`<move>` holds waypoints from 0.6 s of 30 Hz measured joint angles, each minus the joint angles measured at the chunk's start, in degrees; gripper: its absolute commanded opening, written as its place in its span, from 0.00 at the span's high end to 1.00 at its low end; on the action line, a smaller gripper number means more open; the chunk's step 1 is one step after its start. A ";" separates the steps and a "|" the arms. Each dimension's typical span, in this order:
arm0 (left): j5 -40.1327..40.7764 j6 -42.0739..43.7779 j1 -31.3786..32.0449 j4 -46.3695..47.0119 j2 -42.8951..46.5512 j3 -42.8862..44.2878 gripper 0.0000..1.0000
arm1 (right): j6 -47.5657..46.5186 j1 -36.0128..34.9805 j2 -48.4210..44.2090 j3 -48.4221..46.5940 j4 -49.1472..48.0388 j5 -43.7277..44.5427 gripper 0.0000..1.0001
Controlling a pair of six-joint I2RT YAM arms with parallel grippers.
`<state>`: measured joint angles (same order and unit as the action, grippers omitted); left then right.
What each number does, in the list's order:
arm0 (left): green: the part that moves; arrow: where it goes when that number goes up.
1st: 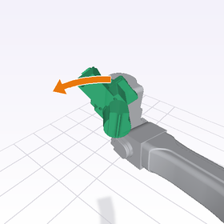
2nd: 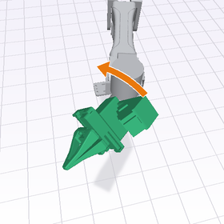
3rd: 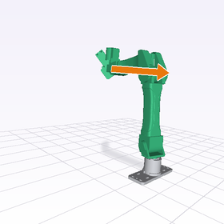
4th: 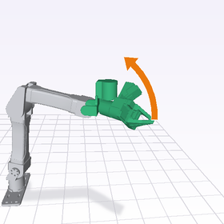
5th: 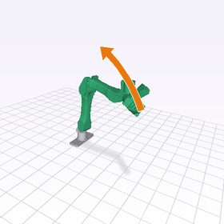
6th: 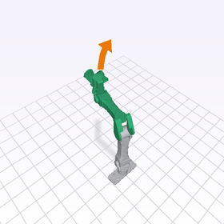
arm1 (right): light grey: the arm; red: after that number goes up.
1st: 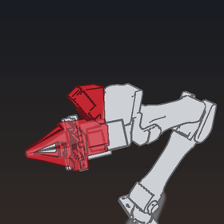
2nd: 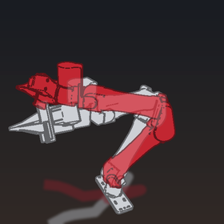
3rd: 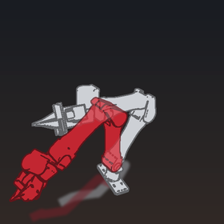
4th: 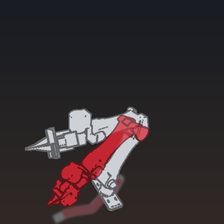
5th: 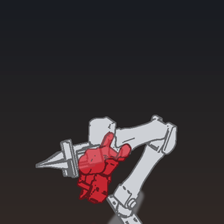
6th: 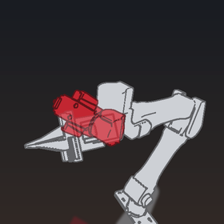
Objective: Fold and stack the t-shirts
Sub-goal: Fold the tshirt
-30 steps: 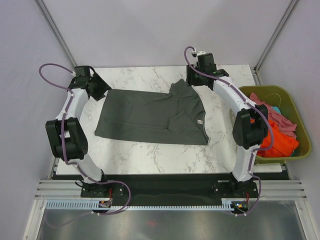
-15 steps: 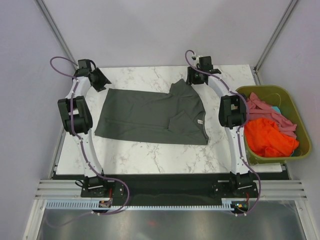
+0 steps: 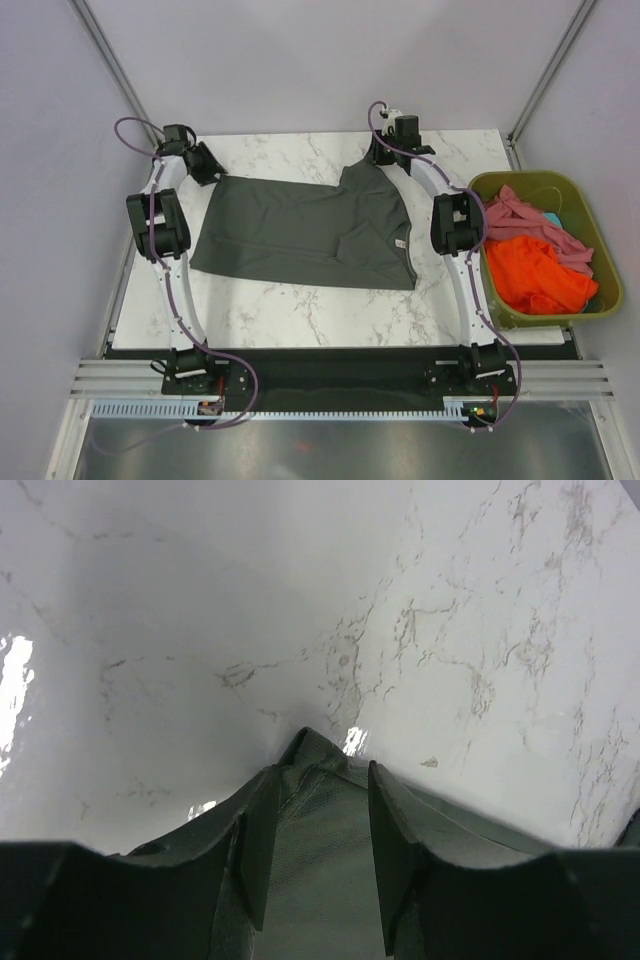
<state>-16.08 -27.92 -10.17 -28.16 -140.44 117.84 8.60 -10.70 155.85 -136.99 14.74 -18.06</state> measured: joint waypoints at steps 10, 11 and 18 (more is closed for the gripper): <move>-4.00 1.95 0.00 -0.02 -2.84 3.50 0.83 | 1.07 0.04 0.61 -0.09 -1.60 -0.17 1.00; -4.04 2.08 0.00 -0.04 -2.95 3.50 0.86 | 1.07 0.04 0.61 -0.09 -1.86 -0.15 1.00; -1.57 1.51 0.00 0.50 -1.62 1.01 0.98 | 1.01 0.04 -0.85 2.99 -4.55 -0.07 1.00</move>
<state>-17.65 -26.41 -10.17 -27.66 -142.06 118.85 9.61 -10.66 155.00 -133.99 10.20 -18.13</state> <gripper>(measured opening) 0.033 0.007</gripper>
